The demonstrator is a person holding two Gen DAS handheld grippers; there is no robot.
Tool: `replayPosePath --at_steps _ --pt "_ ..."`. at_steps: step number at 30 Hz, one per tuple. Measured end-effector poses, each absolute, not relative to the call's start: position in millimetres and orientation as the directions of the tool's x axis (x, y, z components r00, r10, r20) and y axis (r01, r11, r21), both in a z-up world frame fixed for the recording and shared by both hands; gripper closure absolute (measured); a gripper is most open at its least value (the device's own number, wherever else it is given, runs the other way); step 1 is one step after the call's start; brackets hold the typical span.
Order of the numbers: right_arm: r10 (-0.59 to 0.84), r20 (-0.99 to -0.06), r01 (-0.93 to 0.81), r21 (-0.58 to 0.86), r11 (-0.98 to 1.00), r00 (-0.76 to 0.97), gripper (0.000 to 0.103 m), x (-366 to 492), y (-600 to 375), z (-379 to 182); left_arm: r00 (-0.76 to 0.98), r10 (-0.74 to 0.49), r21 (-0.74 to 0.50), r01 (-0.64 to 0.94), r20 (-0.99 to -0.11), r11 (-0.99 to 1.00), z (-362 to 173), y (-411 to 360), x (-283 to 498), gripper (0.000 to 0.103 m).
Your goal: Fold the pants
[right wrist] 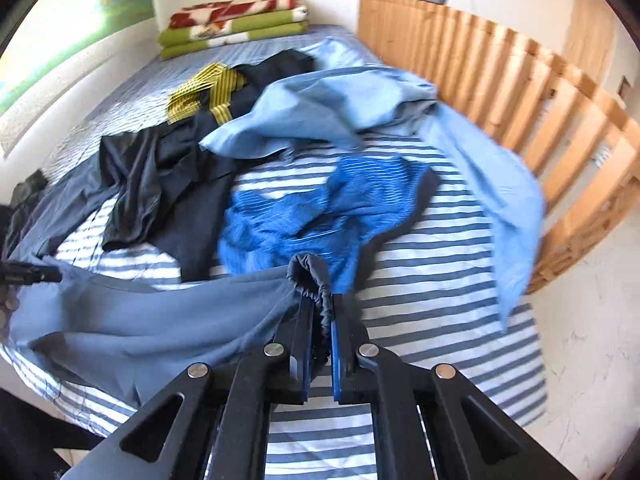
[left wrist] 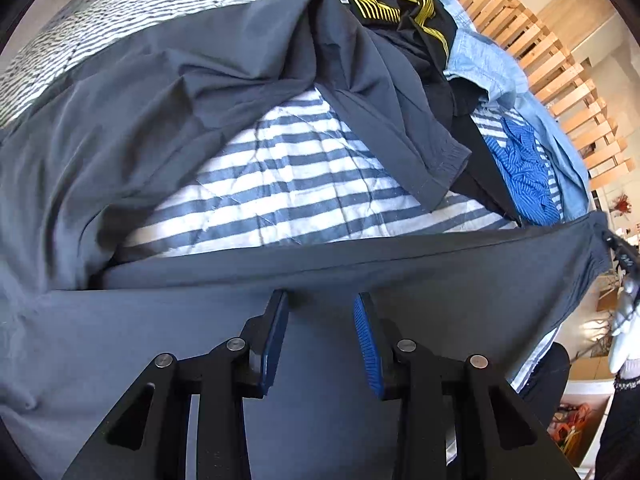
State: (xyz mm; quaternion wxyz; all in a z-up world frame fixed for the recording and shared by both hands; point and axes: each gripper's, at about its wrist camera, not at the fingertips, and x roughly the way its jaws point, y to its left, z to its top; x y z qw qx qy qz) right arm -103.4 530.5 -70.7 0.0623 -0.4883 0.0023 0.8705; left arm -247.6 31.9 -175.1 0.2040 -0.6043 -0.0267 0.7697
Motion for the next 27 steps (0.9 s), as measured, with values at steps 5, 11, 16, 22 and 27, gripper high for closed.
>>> replayPosePath --at_steps 5,11,16,22,27 --pt "0.293 -0.864 -0.13 -0.263 -0.956 -0.41 0.087 -116.3 522.8 -101.7 -0.257 0.314 -0.251 -0.248 -0.914 -0.936 -149.8 -6.5 -243.1 0.066" --pt "0.301 -0.813 -0.092 -0.296 -0.951 -0.498 0.068 -121.0 487.8 -81.8 -0.335 0.262 -0.234 -0.124 -0.905 -0.964 -126.7 -92.0 -239.8 0.066" --pt "0.222 -0.806 -0.114 -0.192 -0.975 -0.549 0.059 -138.5 477.4 -53.7 -0.375 0.223 -0.257 0.043 -0.9 -0.965 -126.8 -180.4 -235.6 0.066" --pt "-0.007 -0.847 0.021 -0.005 -1.0 -0.532 0.059 -178.0 428.7 -59.3 -0.368 0.214 -0.291 0.166 -0.905 -0.942 -153.5 -241.3 -238.9 0.066" --pt "-0.165 -0.893 0.082 0.144 -0.986 -0.418 0.059 -227.6 372.6 -108.1 -0.351 0.244 -0.302 0.122 -0.904 -0.946 -166.2 -234.8 -244.0 0.066"
